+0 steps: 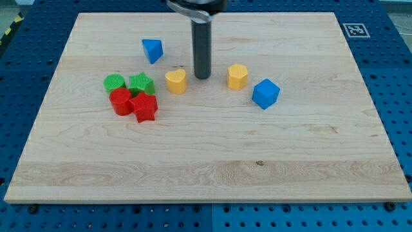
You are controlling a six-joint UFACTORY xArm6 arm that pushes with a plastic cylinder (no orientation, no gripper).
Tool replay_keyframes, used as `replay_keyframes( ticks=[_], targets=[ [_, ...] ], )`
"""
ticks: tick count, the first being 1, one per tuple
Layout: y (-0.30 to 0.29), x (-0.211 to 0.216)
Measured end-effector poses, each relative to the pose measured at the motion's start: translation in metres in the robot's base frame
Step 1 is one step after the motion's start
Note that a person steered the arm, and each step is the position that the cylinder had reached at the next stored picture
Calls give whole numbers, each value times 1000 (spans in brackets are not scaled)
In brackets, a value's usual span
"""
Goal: Slightly move the yellow heart to the top side
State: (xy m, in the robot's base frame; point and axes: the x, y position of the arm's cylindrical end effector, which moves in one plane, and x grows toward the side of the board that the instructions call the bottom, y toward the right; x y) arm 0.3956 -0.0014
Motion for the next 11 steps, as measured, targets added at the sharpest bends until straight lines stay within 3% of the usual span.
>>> replay_keyframes(
  ticks=[2, 3, 6, 8, 9, 11],
  targets=[
    [2, 69],
    [-35, 73],
    [-47, 22],
    [-64, 49],
    [-100, 45],
    [-83, 28]
  ],
)
